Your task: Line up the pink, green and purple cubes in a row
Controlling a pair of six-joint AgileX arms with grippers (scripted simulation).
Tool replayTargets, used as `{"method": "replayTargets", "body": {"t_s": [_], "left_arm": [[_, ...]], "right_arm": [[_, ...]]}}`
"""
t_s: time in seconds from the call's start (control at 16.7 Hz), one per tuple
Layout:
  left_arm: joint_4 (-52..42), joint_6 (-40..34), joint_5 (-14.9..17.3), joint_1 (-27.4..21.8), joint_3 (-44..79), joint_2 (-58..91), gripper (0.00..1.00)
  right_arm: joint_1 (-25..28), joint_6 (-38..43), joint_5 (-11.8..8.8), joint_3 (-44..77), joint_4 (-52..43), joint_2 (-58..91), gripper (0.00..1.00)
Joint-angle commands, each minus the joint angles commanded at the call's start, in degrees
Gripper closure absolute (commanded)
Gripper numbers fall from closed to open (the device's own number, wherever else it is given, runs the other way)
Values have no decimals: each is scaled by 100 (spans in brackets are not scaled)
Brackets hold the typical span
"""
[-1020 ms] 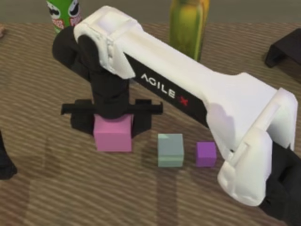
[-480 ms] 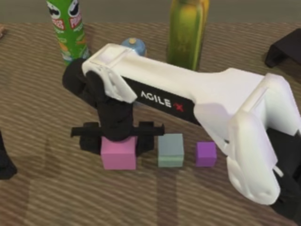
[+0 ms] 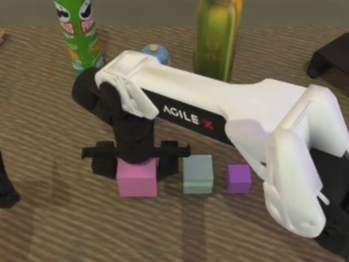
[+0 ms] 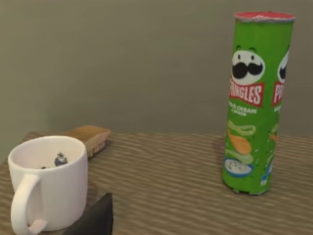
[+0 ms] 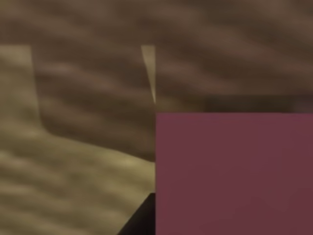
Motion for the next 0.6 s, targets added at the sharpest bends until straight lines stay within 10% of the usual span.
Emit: {"method": "replayTargets", "body": {"t_s": [0.6], "left_arm": [[0,0,0,0,0,0,0]], "right_arm": [[0,0,0,0,0,0,0]]}}
